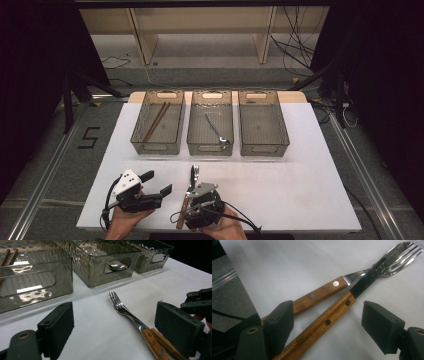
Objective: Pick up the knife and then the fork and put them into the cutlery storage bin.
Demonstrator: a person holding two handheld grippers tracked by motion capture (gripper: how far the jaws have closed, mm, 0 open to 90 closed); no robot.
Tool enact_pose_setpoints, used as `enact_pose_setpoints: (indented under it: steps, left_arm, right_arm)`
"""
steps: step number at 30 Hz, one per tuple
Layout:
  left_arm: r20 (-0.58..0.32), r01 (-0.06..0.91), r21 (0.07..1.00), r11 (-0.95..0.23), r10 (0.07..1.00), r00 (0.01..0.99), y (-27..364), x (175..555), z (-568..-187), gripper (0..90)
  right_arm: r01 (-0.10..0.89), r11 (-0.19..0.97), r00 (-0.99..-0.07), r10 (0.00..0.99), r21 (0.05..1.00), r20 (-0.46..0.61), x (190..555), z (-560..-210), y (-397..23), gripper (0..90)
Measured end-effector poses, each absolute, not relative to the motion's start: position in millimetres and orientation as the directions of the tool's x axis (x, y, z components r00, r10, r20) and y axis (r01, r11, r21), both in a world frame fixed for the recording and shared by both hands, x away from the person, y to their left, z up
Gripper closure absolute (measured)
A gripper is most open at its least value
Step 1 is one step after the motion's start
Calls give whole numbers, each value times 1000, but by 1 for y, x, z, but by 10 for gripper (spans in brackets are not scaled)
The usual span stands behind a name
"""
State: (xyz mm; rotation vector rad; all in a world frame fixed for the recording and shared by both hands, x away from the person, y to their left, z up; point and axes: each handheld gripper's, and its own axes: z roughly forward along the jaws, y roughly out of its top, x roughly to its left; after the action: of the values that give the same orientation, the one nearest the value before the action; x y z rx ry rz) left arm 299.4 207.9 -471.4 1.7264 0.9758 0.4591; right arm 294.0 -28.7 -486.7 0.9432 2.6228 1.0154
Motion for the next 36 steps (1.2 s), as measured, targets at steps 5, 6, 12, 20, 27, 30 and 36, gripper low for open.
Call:
enact_pose_setpoints:
  steps: [5, 6, 12, 20, 27, 30, 36]
  left_arm:
    - [-148, 386, 915, -118, 792, 592, 207, 300, -471, 156]
    - [-147, 386, 915, -119, 793, 592, 207, 300, -471, 156]
    - [-143, 389, 912, -127, 792, 593, 207, 300, -472, 155]
    - [-137, 385, 913, -132, 791, 596, 207, 299, -471, 156]
    - [-135, 385, 913, -133, 793, 594, 208, 298, -471, 156]
    - [-133, 385, 913, -135, 794, 594, 208, 297, -471, 156]
    - [-133, 385, 913, -136, 793, 595, 207, 297, -471, 156]
  right_arm:
    - [504, 573, -779, 625, 647, 53, 293, -491, -26, 267]
    - [500, 574, -780, 623, 648, 50, 293, -491, -26, 267]
    - [503, 581, -773, 634, 640, 32, 294, -492, -27, 283]
    - [491, 598, -774, 633, 634, 4, 292, -492, -27, 346]
    - [493, 604, -772, 636, 627, -6, 293, -490, -31, 485]
    - [504, 592, -765, 644, 629, 8, 294, -490, -37, 552]
    - [522, 574, -755, 655, 631, 28, 297, -489, -45, 603]
